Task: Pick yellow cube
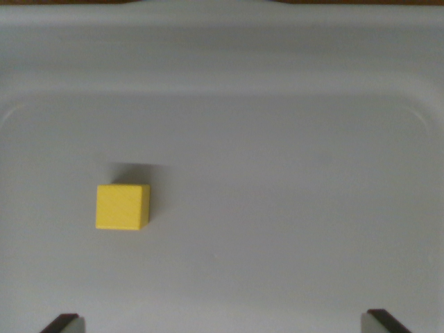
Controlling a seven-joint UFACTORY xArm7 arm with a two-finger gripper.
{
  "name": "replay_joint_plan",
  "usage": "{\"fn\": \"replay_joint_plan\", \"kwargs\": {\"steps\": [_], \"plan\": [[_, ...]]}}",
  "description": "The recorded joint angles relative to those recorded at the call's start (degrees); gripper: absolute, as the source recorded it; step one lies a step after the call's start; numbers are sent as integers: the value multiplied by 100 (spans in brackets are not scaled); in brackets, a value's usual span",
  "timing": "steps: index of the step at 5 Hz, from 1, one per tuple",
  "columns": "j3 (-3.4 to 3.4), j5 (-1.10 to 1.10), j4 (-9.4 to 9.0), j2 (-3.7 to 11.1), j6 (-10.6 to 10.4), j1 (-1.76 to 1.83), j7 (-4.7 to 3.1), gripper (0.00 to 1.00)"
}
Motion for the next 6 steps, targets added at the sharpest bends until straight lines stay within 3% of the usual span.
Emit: {"fn": "replay_joint_plan", "kwargs": {"steps": [1,2,3,4,5,6], "plan": [[32,0,-92,128,-198,30,51,0],[32,0,-92,128,-198,30,51,0],[65,0,-189,262,-408,62,104,0],[65,0,-189,262,-408,62,104,0],[102,1,-299,414,-643,98,164,0],[102,1,-299,414,-643,98,164,0]]}}
